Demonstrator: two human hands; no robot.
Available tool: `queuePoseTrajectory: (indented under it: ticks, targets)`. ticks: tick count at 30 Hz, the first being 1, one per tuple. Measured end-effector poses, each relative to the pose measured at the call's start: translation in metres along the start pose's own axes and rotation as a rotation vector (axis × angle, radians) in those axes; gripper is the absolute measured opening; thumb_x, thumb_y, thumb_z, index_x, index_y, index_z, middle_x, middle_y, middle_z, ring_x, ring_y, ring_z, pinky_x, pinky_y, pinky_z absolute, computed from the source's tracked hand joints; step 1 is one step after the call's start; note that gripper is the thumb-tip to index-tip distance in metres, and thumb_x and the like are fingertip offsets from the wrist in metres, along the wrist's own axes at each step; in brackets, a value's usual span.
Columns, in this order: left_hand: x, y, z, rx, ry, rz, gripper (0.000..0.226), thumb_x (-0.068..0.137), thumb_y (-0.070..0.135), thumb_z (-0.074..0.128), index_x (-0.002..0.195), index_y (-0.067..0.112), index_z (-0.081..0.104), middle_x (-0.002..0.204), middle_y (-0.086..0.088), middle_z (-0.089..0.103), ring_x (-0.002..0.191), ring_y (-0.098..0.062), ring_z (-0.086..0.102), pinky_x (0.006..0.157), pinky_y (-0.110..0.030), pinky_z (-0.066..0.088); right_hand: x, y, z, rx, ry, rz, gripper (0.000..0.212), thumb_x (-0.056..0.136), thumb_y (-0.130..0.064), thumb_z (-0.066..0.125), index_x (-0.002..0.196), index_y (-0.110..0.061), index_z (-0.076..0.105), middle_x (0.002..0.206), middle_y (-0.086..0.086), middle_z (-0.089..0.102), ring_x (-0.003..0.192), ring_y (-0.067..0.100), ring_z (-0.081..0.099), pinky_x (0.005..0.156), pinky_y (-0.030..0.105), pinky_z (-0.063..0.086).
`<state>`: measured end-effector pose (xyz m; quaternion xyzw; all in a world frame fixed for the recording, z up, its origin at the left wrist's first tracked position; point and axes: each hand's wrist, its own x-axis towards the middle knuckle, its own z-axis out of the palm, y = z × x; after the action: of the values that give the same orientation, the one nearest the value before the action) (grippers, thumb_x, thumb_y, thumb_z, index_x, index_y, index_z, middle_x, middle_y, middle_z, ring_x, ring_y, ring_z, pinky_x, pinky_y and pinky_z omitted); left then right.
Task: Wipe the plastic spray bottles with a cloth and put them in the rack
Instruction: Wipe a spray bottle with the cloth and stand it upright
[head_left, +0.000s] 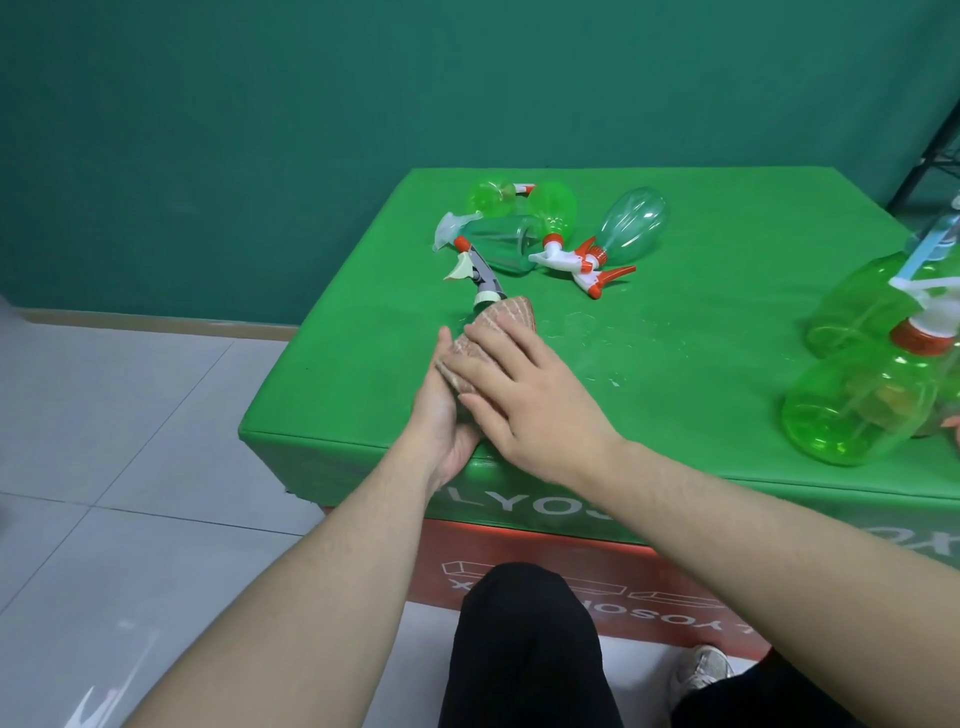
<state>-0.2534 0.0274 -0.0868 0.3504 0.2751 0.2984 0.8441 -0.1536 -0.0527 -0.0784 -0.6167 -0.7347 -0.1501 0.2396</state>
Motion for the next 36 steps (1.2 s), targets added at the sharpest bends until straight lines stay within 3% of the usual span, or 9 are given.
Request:
queuePoseTrajectory:
  ticks: [4,7,12,17,21,26,30,32,36]
  targets:
    - [-0.004,0.001,0.0,0.004,-0.012,-0.037,0.073,0.096,0.068,0.046,0.12,0.005,0.073,0.127,-0.019,0.069,0.114,-0.027,0.068,0.099,-0.037,0.055,-0.015,0.002,0.008,0.036,0.063,-0.041,0.034,0.101,-0.02,0.056,0.134,-0.016,0.064,0.146,0.011,0.054,0.14,0.04,0.041,0.113,0.057,0.036]
    - [-0.004,0.0,-0.002,0.023,-0.044,-0.057,0.069,0.096,0.067,0.045,0.101,0.009,0.082,0.117,-0.017,0.073,0.104,-0.026,0.072,0.1,-0.037,0.055,-0.026,0.006,0.011,0.048,0.071,-0.08,0.041,0.094,-0.011,0.058,0.134,-0.018,0.063,0.149,0.009,0.053,0.142,0.038,0.04,0.112,0.059,0.037]
    - [-0.004,-0.001,-0.001,0.022,-0.055,-0.076,0.069,0.098,0.065,0.044,0.097,0.009,0.083,0.112,-0.016,0.075,0.099,-0.025,0.074,0.093,-0.035,0.059,-0.036,0.009,0.012,0.028,0.066,-0.121,0.041,0.096,-0.017,0.059,0.138,-0.018,0.062,0.151,0.008,0.05,0.144,0.038,0.038,0.113,0.059,0.037]
    - [-0.004,-0.001,0.001,-0.018,-0.056,-0.065,0.064,0.101,0.059,0.045,0.133,0.007,0.065,0.132,-0.018,0.066,0.118,-0.028,0.066,0.099,-0.041,0.055,-0.015,0.0,0.0,0.097,0.094,0.018,0.039,0.098,-0.036,0.056,0.132,-0.019,0.067,0.145,0.008,0.056,0.142,0.035,0.04,0.117,0.052,0.032]
    - [0.001,-0.004,0.0,-0.031,-0.024,-0.001,0.039,0.111,0.035,0.032,0.121,0.015,0.065,0.112,-0.006,0.076,0.099,-0.015,0.074,0.078,-0.031,0.061,0.01,0.002,-0.004,0.114,0.044,0.173,0.041,0.1,-0.04,0.047,0.13,-0.02,0.068,0.14,0.008,0.058,0.139,0.033,0.042,0.12,0.047,0.029]
    - [-0.001,-0.001,-0.003,0.012,-0.046,0.02,0.036,0.108,0.04,0.039,0.121,0.023,0.068,0.12,-0.005,0.074,0.102,-0.019,0.072,0.096,-0.05,0.052,0.034,0.004,-0.01,0.273,-0.075,0.413,0.051,0.103,-0.04,0.042,0.15,-0.02,0.049,0.161,0.01,0.036,0.15,0.029,0.026,0.126,0.042,0.015]
    - [-0.001,-0.001,-0.003,0.03,-0.031,0.008,0.043,0.105,0.044,0.044,0.131,0.016,0.064,0.126,-0.016,0.07,0.104,-0.028,0.071,0.094,-0.05,0.056,0.043,0.008,-0.012,0.513,-0.065,0.628,0.054,0.107,-0.04,0.04,0.157,-0.021,0.035,0.165,0.005,0.028,0.152,0.019,0.025,0.125,0.035,0.017]
    - [0.001,-0.004,-0.005,0.042,-0.018,0.021,0.045,0.105,0.045,0.045,0.135,0.016,0.062,0.126,-0.015,0.07,0.106,-0.029,0.07,0.093,-0.052,0.057,0.036,0.007,-0.007,0.532,-0.058,0.612,0.055,0.106,-0.043,0.036,0.156,-0.021,0.036,0.164,0.004,0.03,0.151,0.018,0.027,0.125,0.04,0.02]
    - [-0.001,-0.003,-0.003,0.006,0.003,0.025,0.042,0.105,0.045,0.043,0.117,0.018,0.072,0.111,-0.009,0.075,0.094,-0.022,0.073,0.088,-0.045,0.056,0.01,0.0,-0.003,0.402,-0.052,0.454,0.052,0.104,-0.047,0.03,0.151,-0.029,0.043,0.163,0.004,0.03,0.149,0.022,0.029,0.123,0.04,0.025]
